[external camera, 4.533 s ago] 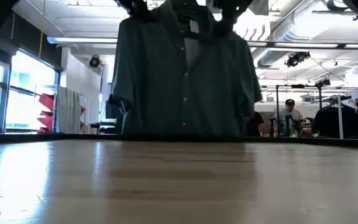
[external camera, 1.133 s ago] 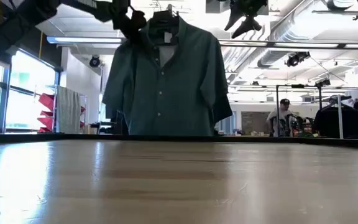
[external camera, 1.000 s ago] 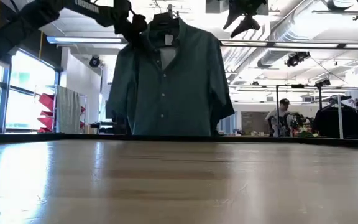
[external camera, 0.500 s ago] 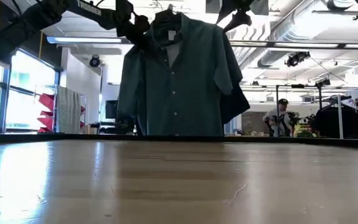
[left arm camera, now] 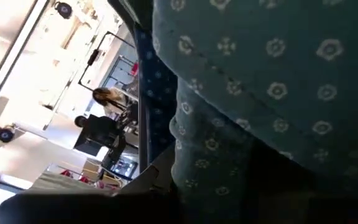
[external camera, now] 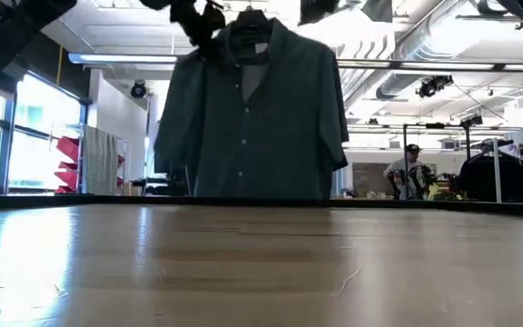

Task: Hang clothes
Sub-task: Hang the hangered light blue polo shirt on the hanger rack

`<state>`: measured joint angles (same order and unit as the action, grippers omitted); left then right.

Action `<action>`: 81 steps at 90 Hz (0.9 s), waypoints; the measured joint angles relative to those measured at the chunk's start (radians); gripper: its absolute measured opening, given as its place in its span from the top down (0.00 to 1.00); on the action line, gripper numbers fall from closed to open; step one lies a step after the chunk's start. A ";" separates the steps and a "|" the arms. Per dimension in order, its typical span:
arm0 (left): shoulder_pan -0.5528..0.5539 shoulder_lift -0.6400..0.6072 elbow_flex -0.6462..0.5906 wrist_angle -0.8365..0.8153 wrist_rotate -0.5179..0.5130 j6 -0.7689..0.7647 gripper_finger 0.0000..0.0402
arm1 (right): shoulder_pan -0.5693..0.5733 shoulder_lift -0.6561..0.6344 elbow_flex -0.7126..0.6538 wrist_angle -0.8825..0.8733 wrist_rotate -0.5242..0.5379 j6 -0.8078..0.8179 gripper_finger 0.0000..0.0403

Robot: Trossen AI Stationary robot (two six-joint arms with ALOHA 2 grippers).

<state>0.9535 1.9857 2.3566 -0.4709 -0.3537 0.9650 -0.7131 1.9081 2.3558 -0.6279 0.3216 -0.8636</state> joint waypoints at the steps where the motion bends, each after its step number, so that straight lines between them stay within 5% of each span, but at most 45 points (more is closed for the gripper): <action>1: -0.002 -0.002 0.000 -0.004 0.000 -0.001 0.87 | -0.003 0.004 0.000 0.000 0.007 -0.006 0.41; 18: -0.025 -0.045 0.000 -0.097 0.018 -0.013 0.88 | -0.030 0.057 -0.001 0.020 0.139 -0.046 0.52; 35: -0.026 -0.055 0.000 -0.130 0.030 -0.039 0.87 | -0.051 0.070 -0.001 0.042 0.111 -0.035 0.85; 59: 0.005 -0.056 0.000 -0.058 0.009 -0.016 0.62 | -0.115 0.070 -0.001 0.147 -0.067 -0.032 0.86; 81: 0.061 -0.051 -0.005 0.007 0.062 0.005 0.63 | -0.157 0.088 -0.001 0.240 -0.237 -0.001 0.86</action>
<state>1.0145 1.9350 2.3516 -0.4638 -0.2919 0.9703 -0.8706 1.9957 2.3547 -0.3876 0.0850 -0.8645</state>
